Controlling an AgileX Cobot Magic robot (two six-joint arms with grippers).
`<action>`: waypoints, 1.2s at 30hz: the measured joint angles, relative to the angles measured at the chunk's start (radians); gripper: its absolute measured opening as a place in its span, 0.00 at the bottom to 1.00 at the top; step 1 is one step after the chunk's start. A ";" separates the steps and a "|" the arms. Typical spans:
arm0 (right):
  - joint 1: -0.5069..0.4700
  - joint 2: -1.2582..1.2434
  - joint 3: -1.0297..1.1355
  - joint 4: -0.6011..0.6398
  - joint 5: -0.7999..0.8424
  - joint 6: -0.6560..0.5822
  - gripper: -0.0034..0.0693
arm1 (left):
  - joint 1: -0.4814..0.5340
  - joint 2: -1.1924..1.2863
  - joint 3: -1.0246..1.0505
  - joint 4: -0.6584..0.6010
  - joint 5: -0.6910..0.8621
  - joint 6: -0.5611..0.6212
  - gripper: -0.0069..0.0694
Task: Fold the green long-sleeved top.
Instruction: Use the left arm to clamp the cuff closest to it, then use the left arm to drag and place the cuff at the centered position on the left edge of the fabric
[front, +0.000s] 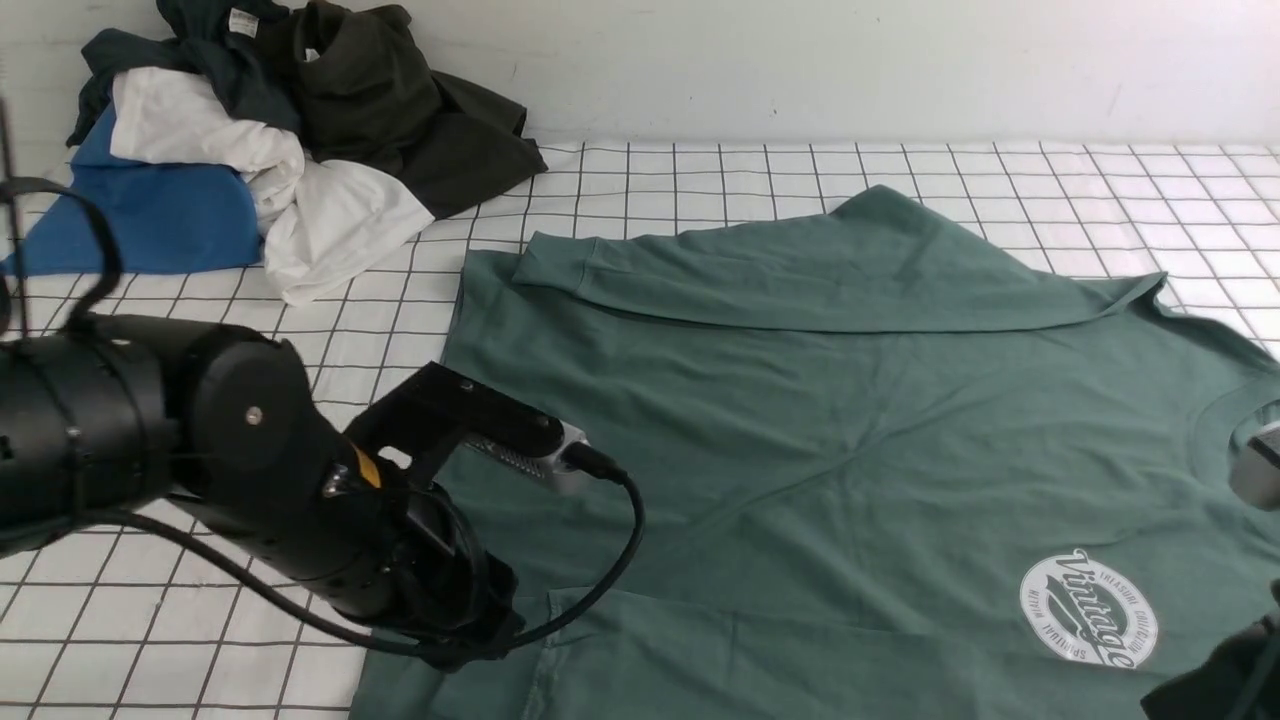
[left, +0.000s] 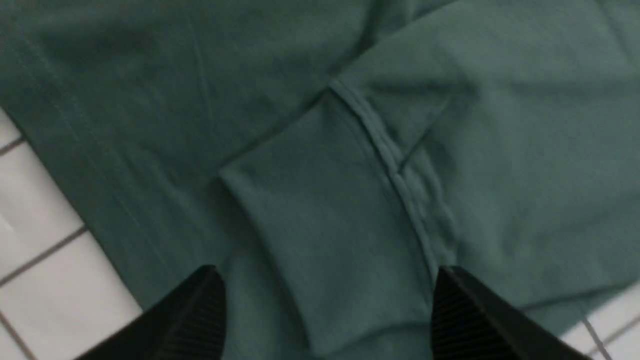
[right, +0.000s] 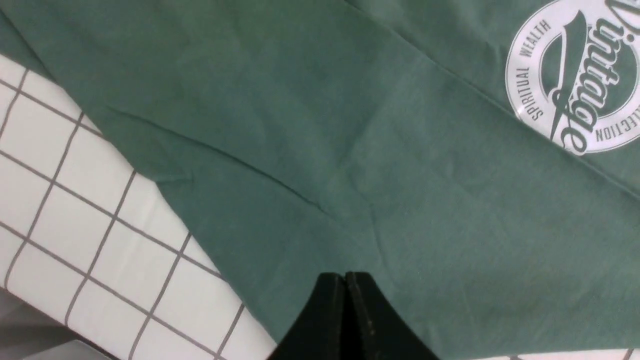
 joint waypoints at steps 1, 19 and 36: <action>0.000 0.000 0.000 -0.001 -0.006 0.001 0.03 | 0.000 0.021 0.000 0.000 -0.014 -0.004 0.75; 0.001 0.000 0.000 -0.001 -0.071 0.002 0.03 | 0.000 0.191 -0.007 0.002 -0.134 -0.035 0.27; 0.001 0.000 0.000 -0.055 -0.102 0.002 0.03 | 0.017 0.114 -0.478 0.033 0.180 0.087 0.13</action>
